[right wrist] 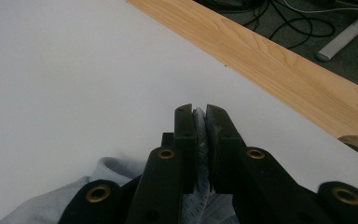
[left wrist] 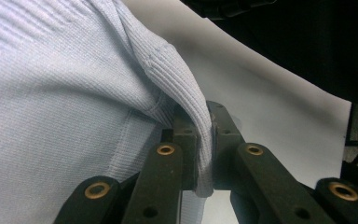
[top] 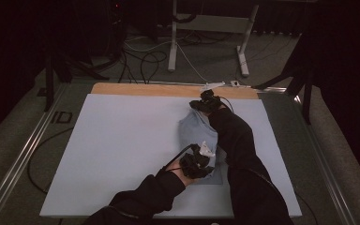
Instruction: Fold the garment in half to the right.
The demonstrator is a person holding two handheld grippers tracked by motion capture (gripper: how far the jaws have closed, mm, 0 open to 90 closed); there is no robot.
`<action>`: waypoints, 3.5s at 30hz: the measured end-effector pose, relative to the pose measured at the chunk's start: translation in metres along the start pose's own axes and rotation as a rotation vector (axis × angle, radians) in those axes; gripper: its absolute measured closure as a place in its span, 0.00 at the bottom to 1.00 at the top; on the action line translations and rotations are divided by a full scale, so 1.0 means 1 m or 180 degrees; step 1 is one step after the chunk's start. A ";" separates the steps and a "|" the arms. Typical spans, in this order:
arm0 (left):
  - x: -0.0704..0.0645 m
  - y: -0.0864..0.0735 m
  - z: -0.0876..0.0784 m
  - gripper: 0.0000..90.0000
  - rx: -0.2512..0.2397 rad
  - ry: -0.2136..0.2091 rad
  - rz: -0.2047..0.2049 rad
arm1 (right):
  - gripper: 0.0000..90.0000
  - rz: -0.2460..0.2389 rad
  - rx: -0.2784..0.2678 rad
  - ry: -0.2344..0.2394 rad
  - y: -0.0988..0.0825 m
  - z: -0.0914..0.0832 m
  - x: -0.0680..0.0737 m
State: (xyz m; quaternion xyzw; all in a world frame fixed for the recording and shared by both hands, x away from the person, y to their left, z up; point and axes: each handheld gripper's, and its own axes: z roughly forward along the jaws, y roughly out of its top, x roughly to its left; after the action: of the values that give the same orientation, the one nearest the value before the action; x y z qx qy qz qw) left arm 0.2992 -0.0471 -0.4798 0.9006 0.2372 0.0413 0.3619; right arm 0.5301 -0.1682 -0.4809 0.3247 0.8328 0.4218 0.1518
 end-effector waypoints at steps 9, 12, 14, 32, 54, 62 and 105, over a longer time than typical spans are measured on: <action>0.002 -0.002 0.009 0.95 0.0025 -0.0003 -0.0057 | 0.93 -0.0026 0.0046 0.0126 -0.005 0.013 -0.008; 0.004 -0.002 0.012 0.95 0.0018 -0.0022 -0.0103 | 0.89 0.0034 0.0090 0.0131 -0.009 0.017 -0.011; 0.004 -0.002 0.014 0.95 0.0029 -0.0030 -0.0089 | 0.87 0.0052 0.0101 0.0133 -0.010 0.016 -0.012; 0.002 -0.005 0.024 0.95 0.0098 -0.0021 -0.0065 | 0.52 0.0242 0.0688 0.0192 -0.013 -0.018 -0.016; -0.007 0.006 0.028 0.94 0.0053 0.0056 -0.0026 | 0.82 0.0044 0.0524 0.0035 -0.033 -0.001 -0.003; -0.009 0.006 0.036 0.93 0.0077 0.0025 0.0022 | 0.24 0.0271 0.0421 0.0053 -0.030 -0.019 -0.009; -0.037 0.009 0.066 0.73 0.0285 -0.0547 0.0143 | 0.11 0.0369 0.0092 0.0151 -0.034 -0.059 -0.004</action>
State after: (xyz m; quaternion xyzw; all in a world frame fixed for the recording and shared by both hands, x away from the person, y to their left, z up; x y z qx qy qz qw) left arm 0.2866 -0.1116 -0.5186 0.9212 0.1867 -0.0387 0.3393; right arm 0.4881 -0.2215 -0.4725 0.3645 0.8220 0.4253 0.1026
